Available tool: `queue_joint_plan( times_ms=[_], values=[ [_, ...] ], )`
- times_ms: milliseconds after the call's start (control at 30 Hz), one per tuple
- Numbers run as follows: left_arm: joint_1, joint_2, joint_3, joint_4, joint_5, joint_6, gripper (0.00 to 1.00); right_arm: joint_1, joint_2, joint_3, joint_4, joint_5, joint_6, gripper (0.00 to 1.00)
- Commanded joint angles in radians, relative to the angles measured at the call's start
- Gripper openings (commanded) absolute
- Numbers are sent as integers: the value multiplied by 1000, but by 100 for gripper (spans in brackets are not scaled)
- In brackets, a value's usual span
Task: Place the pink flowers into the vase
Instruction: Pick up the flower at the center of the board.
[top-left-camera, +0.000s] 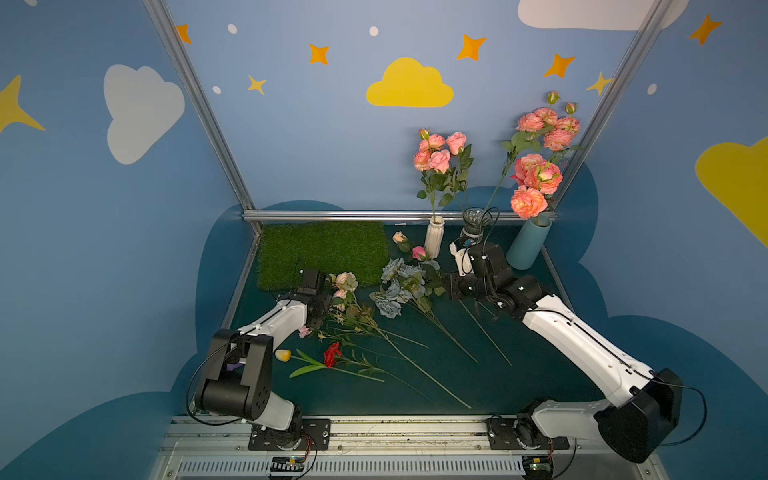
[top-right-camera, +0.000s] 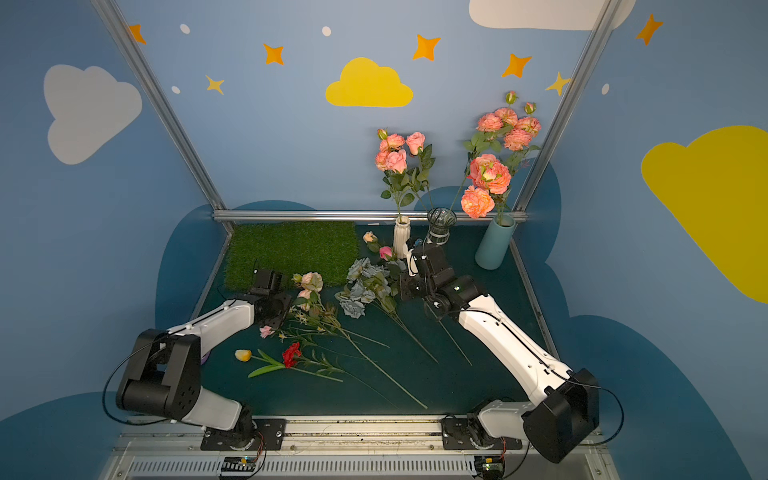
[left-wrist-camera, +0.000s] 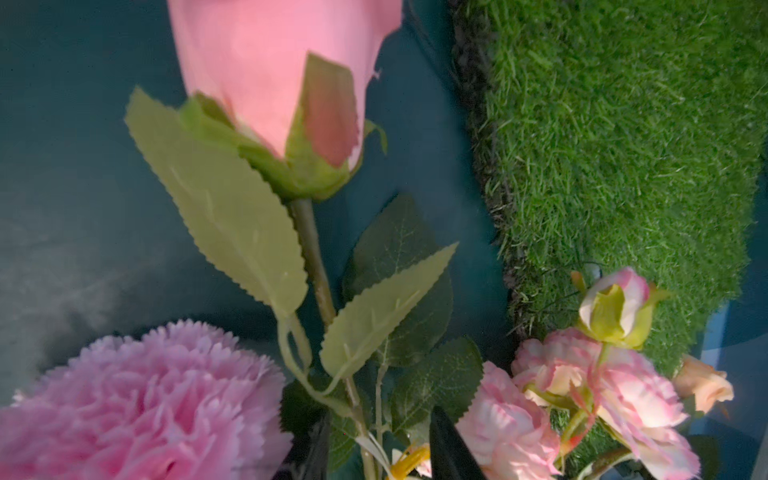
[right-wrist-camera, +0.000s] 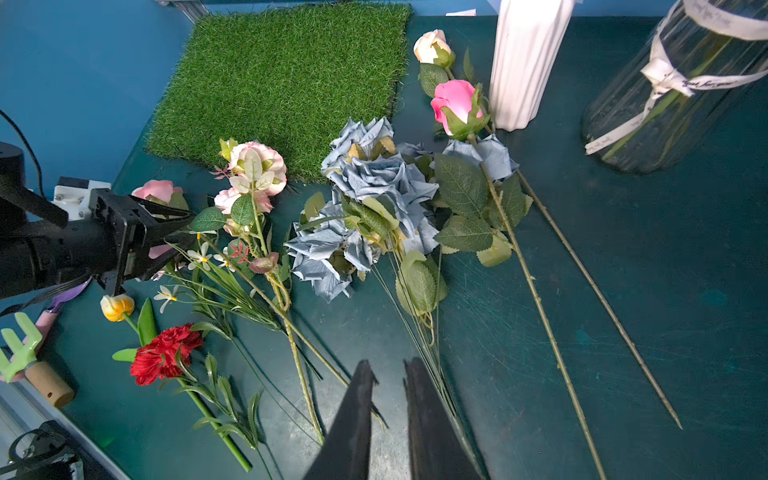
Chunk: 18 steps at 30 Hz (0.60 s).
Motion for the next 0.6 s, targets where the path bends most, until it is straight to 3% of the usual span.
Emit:
queue_joint_plan(
  times_ms=[0, 167, 567],
  values=[
    [3, 0, -19, 19, -20, -20, 33, -4, 3, -10, 14, -13, 7, 19],
    [6, -1, -33, 32, -44, -25, 24, -6, -1, -12, 15, -17, 10, 19],
    [20, 64, -33, 62, -27, -39, 30, -11, -11, -18, 15, -21, 12, 19]
  ],
)
